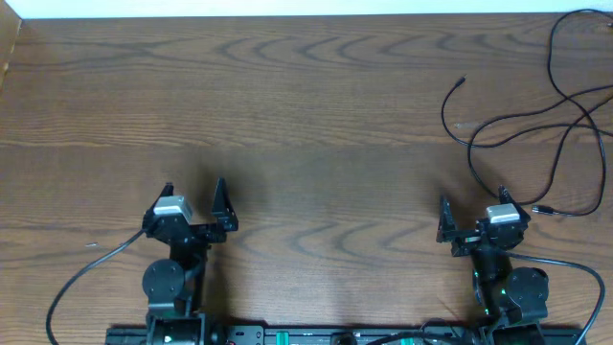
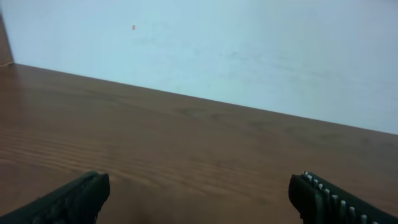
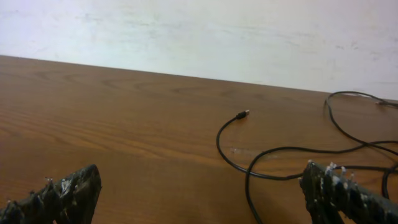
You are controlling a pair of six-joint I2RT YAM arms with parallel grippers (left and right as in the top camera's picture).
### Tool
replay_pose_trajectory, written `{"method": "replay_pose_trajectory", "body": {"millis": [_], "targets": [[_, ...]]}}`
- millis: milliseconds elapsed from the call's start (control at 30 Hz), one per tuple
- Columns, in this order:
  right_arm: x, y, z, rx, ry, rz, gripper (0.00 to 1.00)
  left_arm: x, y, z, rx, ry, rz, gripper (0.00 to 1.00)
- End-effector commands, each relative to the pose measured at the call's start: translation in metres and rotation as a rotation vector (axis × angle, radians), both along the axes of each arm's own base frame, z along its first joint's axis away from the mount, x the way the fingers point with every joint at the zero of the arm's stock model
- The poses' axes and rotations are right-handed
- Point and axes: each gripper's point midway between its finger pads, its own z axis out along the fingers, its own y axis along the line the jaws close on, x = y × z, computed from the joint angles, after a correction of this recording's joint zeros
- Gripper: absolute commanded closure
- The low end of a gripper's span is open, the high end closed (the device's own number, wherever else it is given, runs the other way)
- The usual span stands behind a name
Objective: Untangle cables
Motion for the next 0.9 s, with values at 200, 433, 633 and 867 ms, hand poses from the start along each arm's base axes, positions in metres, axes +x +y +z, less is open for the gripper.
{"method": "replay_pose_trajectory", "body": {"millis": [200, 433, 633, 867], "targets": [[-0.001, 0.003, -0.001, 0.012, 0.002, 0.012, 0.01, -0.010, 0.007, -0.023, 0.036, 0.040, 0.031, 0.02], [-0.001, 0.003, -0.001, 0.013, 0.003, 0.012, 0.01, -0.014, 0.007, -0.040, 0.035, 0.108, 0.029, 0.02], [-0.001, 0.003, -0.001, 0.012, 0.002, 0.012, 0.01, -0.014, 0.007, -0.041, 0.035, 0.113, 0.029, 0.02], [-0.001, 0.003, -0.001, 0.013, 0.003, 0.012, 0.01, -0.014, 0.007, -0.041, 0.035, 0.113, 0.029, 0.02]]}}
